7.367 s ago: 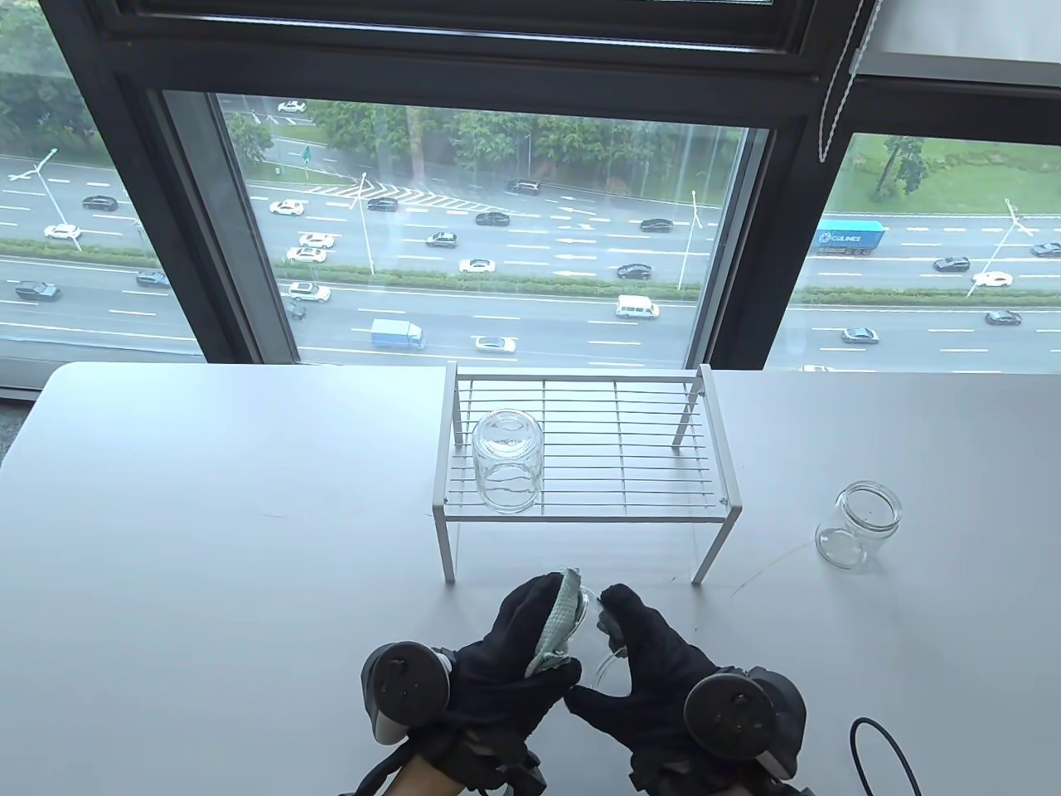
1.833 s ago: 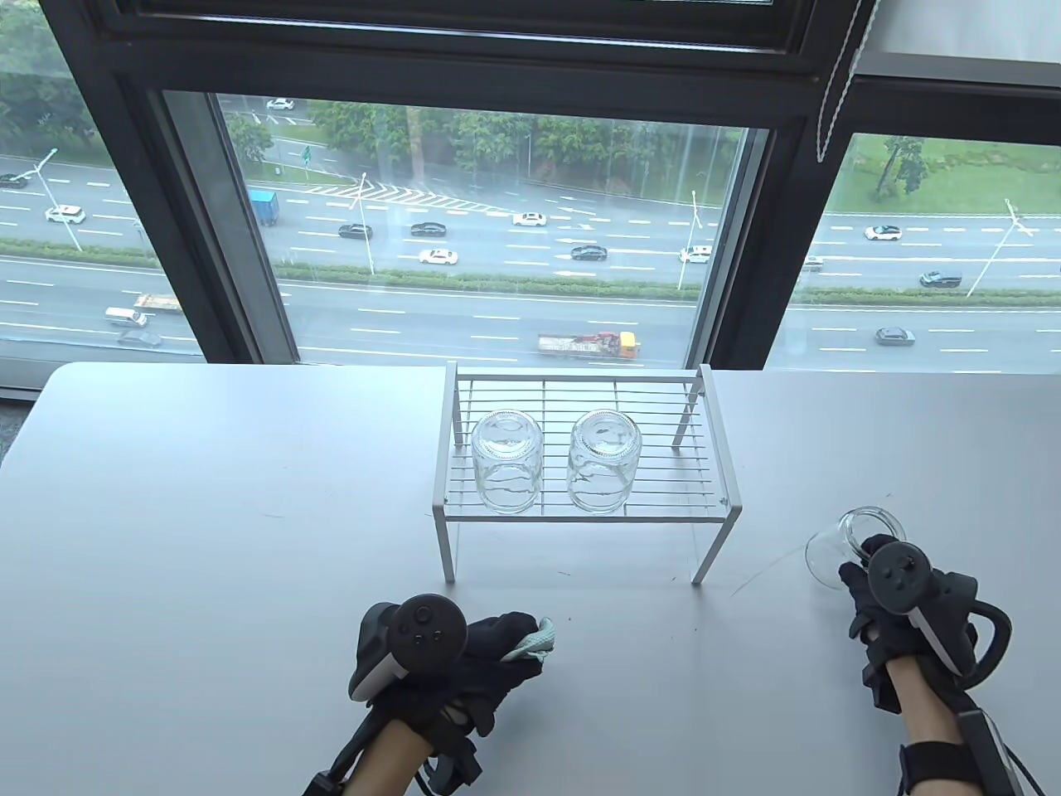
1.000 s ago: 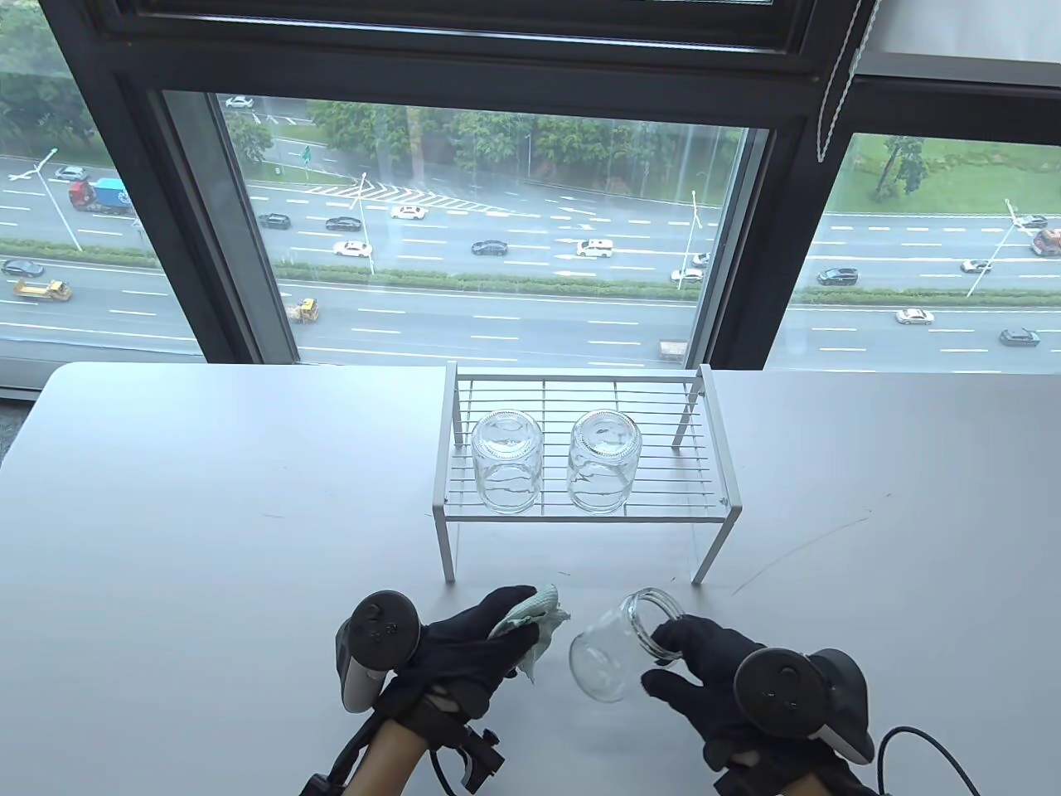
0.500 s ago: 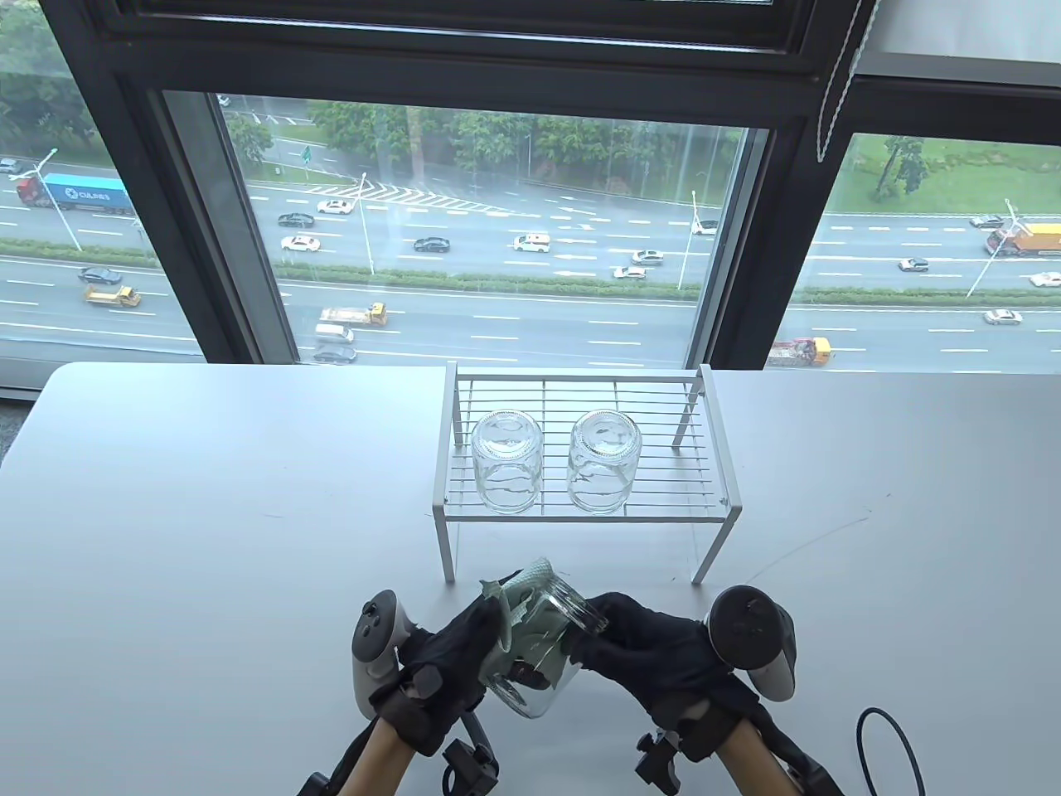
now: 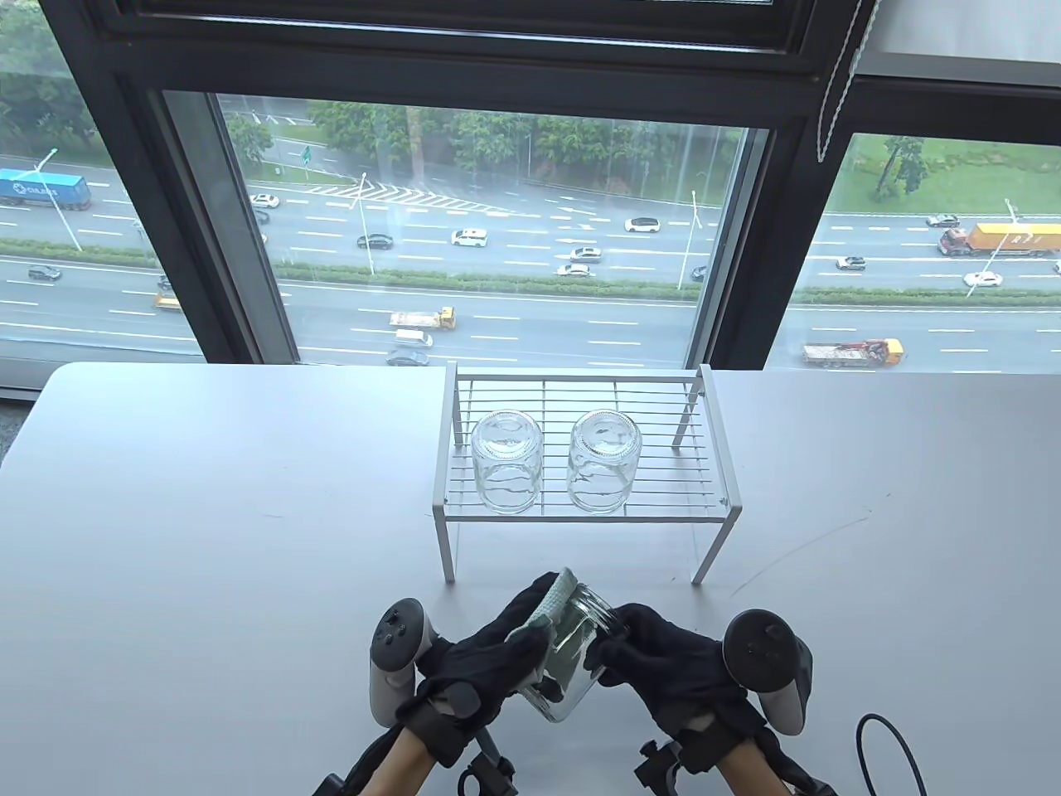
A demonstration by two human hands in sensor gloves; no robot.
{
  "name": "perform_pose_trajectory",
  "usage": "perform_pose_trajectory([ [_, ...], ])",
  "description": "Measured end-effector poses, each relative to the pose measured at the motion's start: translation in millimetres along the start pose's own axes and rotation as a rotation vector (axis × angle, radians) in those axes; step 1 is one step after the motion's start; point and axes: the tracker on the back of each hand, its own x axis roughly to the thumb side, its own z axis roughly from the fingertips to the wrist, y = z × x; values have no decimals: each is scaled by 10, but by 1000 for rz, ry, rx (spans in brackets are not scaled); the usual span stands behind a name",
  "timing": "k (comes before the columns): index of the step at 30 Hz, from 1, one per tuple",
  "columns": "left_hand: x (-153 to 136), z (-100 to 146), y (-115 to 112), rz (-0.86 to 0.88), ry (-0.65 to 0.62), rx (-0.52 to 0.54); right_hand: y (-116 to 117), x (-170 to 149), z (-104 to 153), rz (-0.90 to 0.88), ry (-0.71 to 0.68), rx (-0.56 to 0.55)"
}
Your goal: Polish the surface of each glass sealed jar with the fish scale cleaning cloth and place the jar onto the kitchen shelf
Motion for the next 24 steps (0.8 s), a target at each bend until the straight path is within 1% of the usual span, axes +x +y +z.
perform_pose_trajectory([
  [2,76,3,-13,-175,-43,18,-3,45,28,78,37,-32],
  [3,108,7,-24,-231,-62,26,3,55,42,83,68,-40],
  [5,231,25,-90,-472,-134,52,26,55,66,71,146,-35],
  [6,260,31,-104,-551,-164,58,31,51,71,54,169,-29],
  [7,283,39,-109,-593,-188,80,37,50,73,10,184,-11],
  [9,291,39,-92,-536,-203,102,37,67,72,-27,158,9],
  [11,234,40,-14,-392,-179,138,31,82,56,-94,99,55],
  [12,192,39,19,-285,-146,146,30,83,44,-139,77,82],
  [13,117,42,51,-91,-88,133,20,81,27,-226,36,131],
  [14,64,36,62,59,-56,109,13,81,20,-258,-8,142],
  [15,42,28,58,152,-42,84,-7,84,6,-279,-86,140],
  [16,10,7,36,282,-16,15,-33,97,-5,-272,-133,139],
  [17,-9,-9,-4,374,-14,-68,-46,119,-6,-245,-155,148],
  [19,-20,-10,-76,461,-6,-157,-57,157,-6,-184,-224,207],
  [21,-19,-8,-118,498,9,-191,-54,181,14,-141,-255,219],
  [23,-11,2,-111,469,19,-201,-55,194,44,-67,-265,184],
  [24,2,5,-94,425,25,-184,-55,198,56,23,-289,149],
])
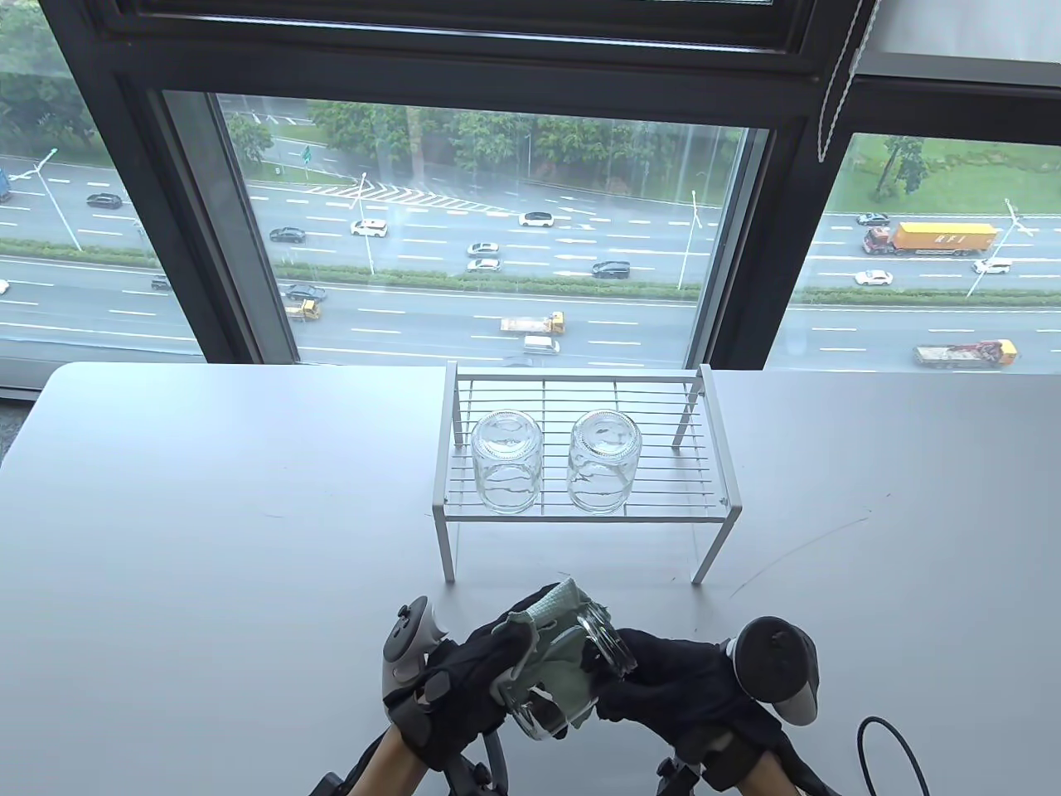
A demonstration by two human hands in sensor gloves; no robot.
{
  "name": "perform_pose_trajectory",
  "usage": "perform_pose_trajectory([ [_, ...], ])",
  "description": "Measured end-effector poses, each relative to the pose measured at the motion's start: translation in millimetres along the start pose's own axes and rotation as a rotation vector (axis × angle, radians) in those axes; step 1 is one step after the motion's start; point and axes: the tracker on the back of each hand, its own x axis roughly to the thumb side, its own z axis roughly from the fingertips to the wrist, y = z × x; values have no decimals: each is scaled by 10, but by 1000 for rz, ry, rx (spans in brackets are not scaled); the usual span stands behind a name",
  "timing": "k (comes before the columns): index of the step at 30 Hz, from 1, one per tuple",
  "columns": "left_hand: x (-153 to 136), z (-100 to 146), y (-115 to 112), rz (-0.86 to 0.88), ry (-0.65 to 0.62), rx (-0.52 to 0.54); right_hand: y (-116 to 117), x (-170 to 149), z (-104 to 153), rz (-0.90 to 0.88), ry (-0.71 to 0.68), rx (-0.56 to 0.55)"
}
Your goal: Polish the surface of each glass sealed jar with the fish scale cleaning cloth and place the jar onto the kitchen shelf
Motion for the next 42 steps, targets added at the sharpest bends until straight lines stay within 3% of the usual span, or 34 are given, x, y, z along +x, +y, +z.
perform_pose_trajectory([
  [3,72,18,23,-153,-2,69,3,-7,15,100,21,-74],
  [9,300,32,-118,-817,-115,176,55,-147,33,24,275,-101],
  [11,325,26,-173,-930,-145,169,58,-154,47,-4,328,-104],
  [15,341,37,-127,-780,-204,201,0,-58,63,-28,240,-182],
  [18,247,32,-32,-346,-157,172,-11,-58,24,-249,142,-97],
  [20,160,4,-49,-125,-111,66,6,-74,-7,-329,114,10],
  [23,82,-3,-83,-18,-41,-12,-24,-41,-18,-309,62,128],
  [28,139,13,-62,-187,-41,49,-82,30,25,52,20,-21],
  [36,341,39,-177,-694,-205,184,-123,-172,98,-31,266,-245],
  [39,410,52,-299,-863,-300,204,-137,-246,141,-130,402,-279],
  [42,423,48,-414,-994,-349,183,-71,-316,180,-320,568,-239],
])
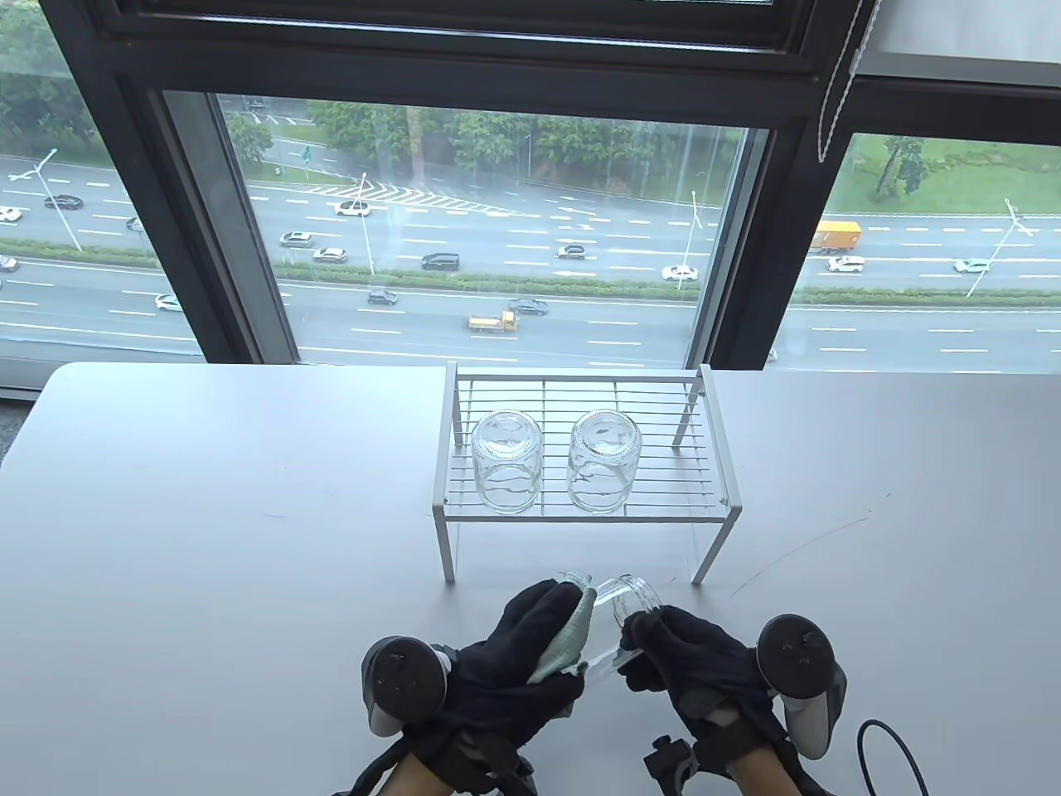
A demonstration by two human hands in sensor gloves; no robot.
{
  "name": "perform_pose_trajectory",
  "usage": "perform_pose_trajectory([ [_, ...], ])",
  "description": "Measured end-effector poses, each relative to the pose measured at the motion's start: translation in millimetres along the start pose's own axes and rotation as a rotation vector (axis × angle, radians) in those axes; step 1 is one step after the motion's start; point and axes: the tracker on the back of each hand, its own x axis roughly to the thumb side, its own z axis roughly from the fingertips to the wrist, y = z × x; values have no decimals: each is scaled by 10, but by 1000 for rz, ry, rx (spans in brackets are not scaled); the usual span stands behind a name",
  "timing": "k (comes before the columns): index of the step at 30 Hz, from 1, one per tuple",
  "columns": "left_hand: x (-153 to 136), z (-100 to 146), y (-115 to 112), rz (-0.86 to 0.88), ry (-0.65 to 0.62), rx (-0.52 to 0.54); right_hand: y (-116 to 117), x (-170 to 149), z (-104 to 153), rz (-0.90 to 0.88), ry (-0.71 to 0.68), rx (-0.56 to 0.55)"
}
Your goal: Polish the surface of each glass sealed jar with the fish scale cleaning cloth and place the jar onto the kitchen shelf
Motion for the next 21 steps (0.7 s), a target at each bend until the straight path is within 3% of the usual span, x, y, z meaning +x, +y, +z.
perform_pose_trajectory([
  [2,59,-9,-53,-124,-14,-56,51,-80,-24,-99,125,132],
  [5,70,-3,-70,-204,47,-112,49,-111,-57,-86,158,241],
  [9,16,5,18,-105,44,10,86,-74,-78,-83,108,395],
  [12,8,10,91,-45,55,73,122,-51,-90,-122,50,425],
  [16,14,27,114,-92,56,132,129,60,-66,-1,-78,286],
  [18,-5,36,124,-81,77,155,113,177,5,178,-207,148],
  [21,-69,59,154,-47,134,181,79,380,174,575,-424,-144],
])
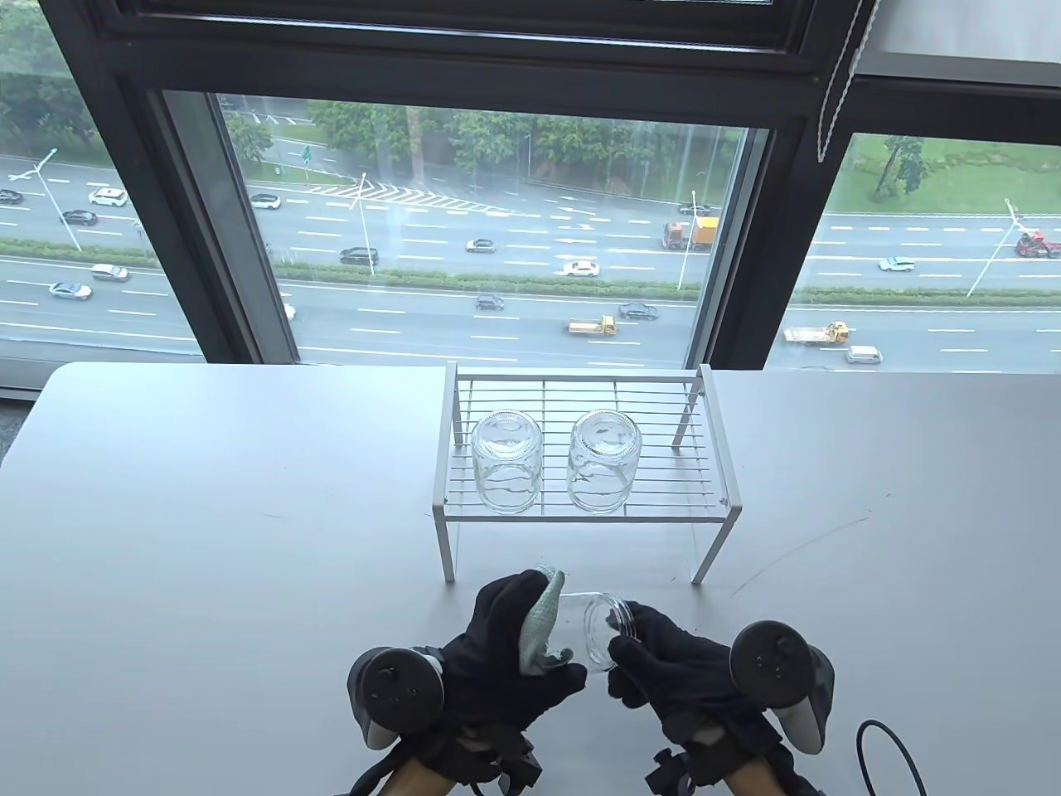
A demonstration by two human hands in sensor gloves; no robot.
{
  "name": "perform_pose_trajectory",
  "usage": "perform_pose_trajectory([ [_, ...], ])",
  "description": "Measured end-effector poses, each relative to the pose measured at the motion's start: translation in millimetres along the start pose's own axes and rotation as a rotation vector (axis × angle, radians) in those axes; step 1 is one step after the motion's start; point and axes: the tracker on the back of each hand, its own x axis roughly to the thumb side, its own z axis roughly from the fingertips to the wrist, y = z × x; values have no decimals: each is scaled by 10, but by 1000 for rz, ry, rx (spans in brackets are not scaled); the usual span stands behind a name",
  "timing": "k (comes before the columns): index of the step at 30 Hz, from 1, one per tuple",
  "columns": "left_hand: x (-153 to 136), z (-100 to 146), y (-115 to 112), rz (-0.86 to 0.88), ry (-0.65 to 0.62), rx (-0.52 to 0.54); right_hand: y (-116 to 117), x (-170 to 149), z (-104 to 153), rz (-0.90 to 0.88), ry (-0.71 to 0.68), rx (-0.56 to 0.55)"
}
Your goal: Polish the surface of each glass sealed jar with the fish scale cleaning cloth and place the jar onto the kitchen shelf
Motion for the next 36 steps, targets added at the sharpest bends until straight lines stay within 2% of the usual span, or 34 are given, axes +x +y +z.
perform_pose_trajectory([
  [2,-38,1,7,-4,29,10,-37,125,53,200,-158,-126],
  [4,-77,2,0,20,44,8,27,228,69,242,-300,-62],
  [7,-115,11,-50,109,76,-2,204,377,142,304,-383,-26],
  [10,-104,25,-136,177,99,-28,303,515,182,541,-461,-58],
  [12,-116,32,-204,244,118,-57,329,588,211,711,-502,-121],
  [14,-159,41,-246,318,149,-63,328,609,231,742,-504,-140],
  [17,-206,38,-273,294,144,-121,306,571,220,677,-485,-122],
  [25,-137,39,-289,180,57,-119,241,371,124,369,-280,-14],
  [29,-95,17,-245,144,13,-126,211,202,53,54,-114,68],
  [33,-91,-2,-201,169,-2,-124,269,12,-5,-304,14,218],
  [36,-118,-16,-183,197,-1,-144,300,-41,-17,-417,78,271],
])
